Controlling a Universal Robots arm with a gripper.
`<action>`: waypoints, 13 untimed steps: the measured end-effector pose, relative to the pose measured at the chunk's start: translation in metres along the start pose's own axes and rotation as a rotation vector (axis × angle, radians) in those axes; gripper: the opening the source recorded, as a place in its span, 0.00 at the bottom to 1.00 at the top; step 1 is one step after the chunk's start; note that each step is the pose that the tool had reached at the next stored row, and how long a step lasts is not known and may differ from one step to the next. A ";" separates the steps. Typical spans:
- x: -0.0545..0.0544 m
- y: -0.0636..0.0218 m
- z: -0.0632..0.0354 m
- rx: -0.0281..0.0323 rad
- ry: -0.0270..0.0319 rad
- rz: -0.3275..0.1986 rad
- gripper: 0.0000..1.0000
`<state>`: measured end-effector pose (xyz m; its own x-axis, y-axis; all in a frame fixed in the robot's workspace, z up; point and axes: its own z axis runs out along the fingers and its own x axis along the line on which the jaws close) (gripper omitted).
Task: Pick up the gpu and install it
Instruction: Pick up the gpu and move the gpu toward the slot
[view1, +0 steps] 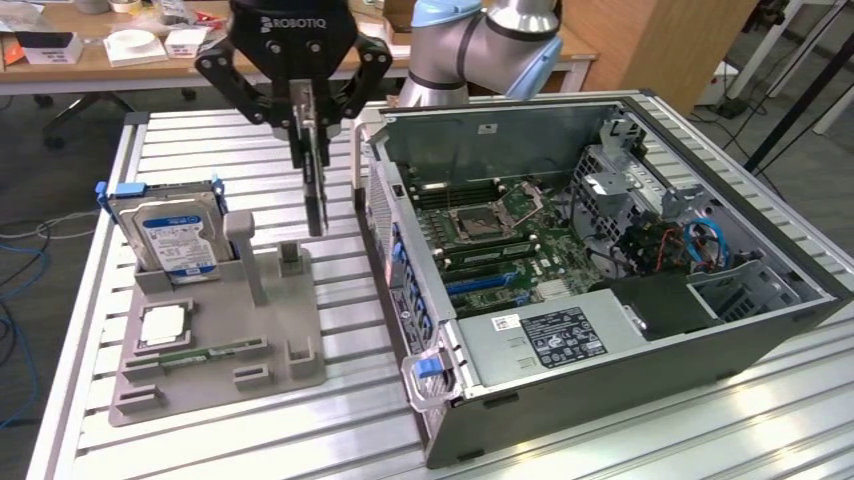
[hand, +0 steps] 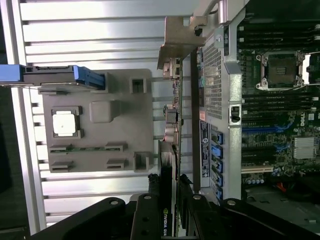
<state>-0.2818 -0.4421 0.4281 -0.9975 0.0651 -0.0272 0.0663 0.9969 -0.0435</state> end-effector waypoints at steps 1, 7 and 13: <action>-0.002 0.0001 0.0001 -0.0001 0.0000 0.000 0.26; -0.013 0.0009 0.0003 0.0001 0.0002 0.000 0.26; -0.028 0.0018 0.0007 0.0000 0.0004 0.000 0.26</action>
<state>-0.2542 -0.4421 0.4281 -0.9975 0.0651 -0.0267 0.0662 0.9969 -0.0435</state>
